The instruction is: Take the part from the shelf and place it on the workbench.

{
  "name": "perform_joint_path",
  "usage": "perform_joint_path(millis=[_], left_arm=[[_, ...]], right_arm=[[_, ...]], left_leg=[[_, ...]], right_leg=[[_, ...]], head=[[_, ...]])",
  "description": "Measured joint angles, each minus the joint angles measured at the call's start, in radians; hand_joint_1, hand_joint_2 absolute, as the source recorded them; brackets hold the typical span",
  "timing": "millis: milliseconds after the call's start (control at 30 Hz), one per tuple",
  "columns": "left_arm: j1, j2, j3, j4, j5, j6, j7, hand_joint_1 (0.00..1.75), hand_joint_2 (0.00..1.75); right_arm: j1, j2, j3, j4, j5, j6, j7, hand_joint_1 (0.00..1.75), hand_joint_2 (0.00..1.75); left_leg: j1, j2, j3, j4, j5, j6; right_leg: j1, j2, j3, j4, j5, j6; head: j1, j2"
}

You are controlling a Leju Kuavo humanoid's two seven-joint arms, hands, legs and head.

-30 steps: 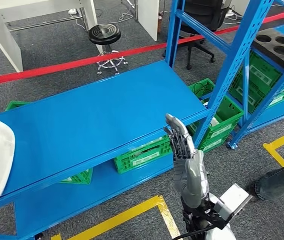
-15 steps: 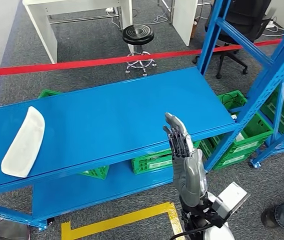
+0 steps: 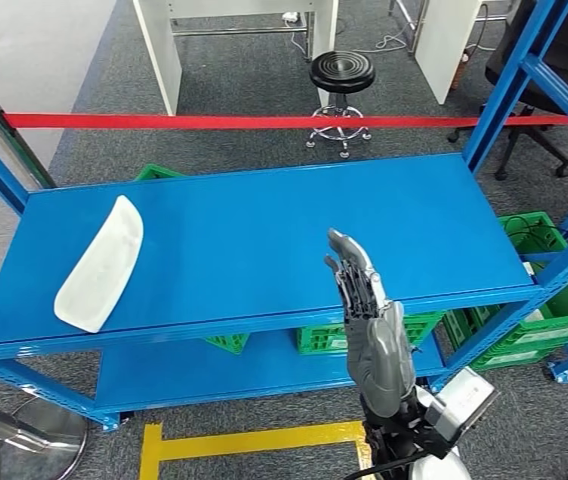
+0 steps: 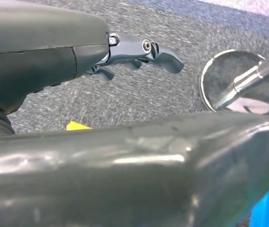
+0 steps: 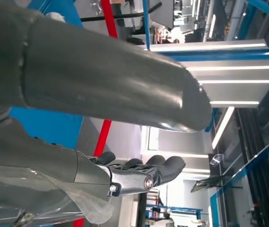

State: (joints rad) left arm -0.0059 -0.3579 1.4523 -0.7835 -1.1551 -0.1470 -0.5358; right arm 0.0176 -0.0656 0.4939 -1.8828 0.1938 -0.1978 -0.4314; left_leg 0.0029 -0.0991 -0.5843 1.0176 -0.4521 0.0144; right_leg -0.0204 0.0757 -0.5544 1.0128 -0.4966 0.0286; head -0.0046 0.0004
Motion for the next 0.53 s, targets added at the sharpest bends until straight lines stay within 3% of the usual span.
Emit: perform_joint_path(millis=[133,267,300,433,533], left_arm=[[0.001,0.002,0.003,-0.001,-0.001,0.0,0.0,0.0,0.0],[0.0,0.002,0.004,-0.002,-0.001,0.0,0.0,0.0,0.0],[0.0,0.002,0.004,-0.002,-0.001,0.0,0.0,0.0,0.0],[0.0,0.002,0.007,-0.002,-0.002,0.0,0.0,0.0,0.0],[0.0,0.002,0.01,-0.002,-0.006,-0.001,0.0,0.0,0.0]], right_arm=[[-0.002,0.0,0.0,0.0,-0.006,0.005,0.004,0.0,0.0],[-0.002,0.0,-0.001,0.0,-0.004,0.007,0.004,0.0,1.75],[-0.002,0.0,-0.001,0.0,-0.002,0.005,0.004,0.0,1.75],[-0.001,0.0,-0.004,0.0,0.008,-0.005,0.007,0.0,0.0],[-0.001,0.0,-0.005,0.0,0.012,-0.006,0.008,0.0,0.0]], left_leg=[[0.002,-0.006,0.0,-0.003,0.005,0.025],[0.004,-0.006,0.004,-0.01,0.006,0.027],[0.004,-0.006,0.005,-0.01,0.006,0.025],[0.008,-0.005,0.005,-0.013,0.005,-0.001],[0.009,-0.005,0.005,-0.014,0.004,-0.011]], right_leg=[[0.003,-0.008,0.001,-0.001,0.003,-0.002],[0.007,-0.008,0.003,-0.001,0.002,-0.008],[0.008,-0.008,0.003,0.0,0.001,-0.01],[0.011,-0.008,0.003,0.001,0.0,-0.013],[0.011,-0.008,0.003,0.001,-0.001,-0.014]], head=[[-0.001,0.0],[-0.001,0.0],[-0.001,0.0],[0.0,0.0],[0.0,0.0]])
